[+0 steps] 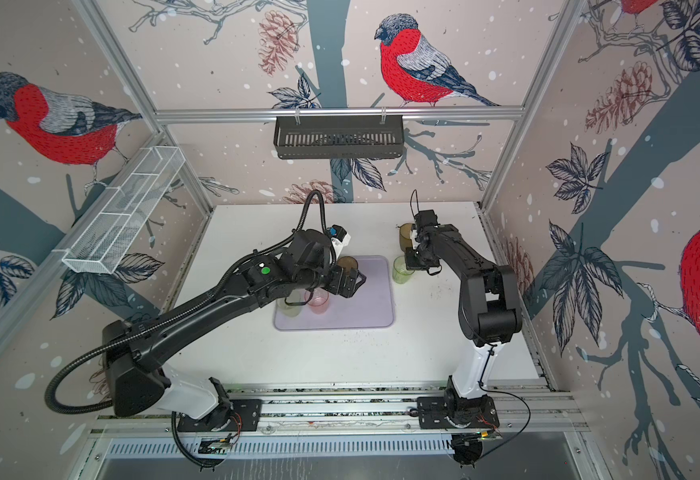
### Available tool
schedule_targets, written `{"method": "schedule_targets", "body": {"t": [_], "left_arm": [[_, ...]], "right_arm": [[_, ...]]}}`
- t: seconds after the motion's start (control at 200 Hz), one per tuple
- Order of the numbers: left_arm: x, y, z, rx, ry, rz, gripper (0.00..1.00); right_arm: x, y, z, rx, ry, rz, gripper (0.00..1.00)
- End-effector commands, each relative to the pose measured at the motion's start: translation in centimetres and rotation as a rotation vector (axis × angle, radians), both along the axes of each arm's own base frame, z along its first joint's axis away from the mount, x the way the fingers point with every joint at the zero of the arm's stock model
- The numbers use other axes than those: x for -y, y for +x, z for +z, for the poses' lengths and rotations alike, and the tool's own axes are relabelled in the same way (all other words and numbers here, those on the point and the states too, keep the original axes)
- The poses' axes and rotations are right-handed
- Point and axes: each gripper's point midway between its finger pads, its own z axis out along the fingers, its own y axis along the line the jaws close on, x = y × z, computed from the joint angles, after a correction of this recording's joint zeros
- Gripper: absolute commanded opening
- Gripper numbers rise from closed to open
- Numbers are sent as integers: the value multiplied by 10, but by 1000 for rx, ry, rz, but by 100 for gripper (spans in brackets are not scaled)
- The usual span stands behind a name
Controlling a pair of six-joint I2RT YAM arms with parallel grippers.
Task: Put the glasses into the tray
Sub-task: 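Close the right gripper on the rim of the light green cup, then lift the light green cup and carry it over the tray with the right gripper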
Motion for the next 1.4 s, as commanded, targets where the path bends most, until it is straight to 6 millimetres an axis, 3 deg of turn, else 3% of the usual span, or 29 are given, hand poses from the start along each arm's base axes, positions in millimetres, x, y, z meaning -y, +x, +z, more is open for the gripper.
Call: {"method": "schedule_targets", "body": {"t": [0.0,0.435,0.875,1.091,1.396], "left_arm": [[4,1,5,12,-20,-10,98],[-1,-3,4,5,-29,-3,98],[-2,-7,-1,-17,-34,-12,98],[-7,-3,-3,-41,-43,-13,98],[-21,6,-8,-54,-62,-3,98]], "right_arm": [[2,-1,8,13,-18,4,6],[-5,-11,25,39,-29,13,6],[-24,-25,46,63,-49,25,5],[-33,-32,63,89,-39,14,5],[-49,-50,71,83,-55,16,6]]}}
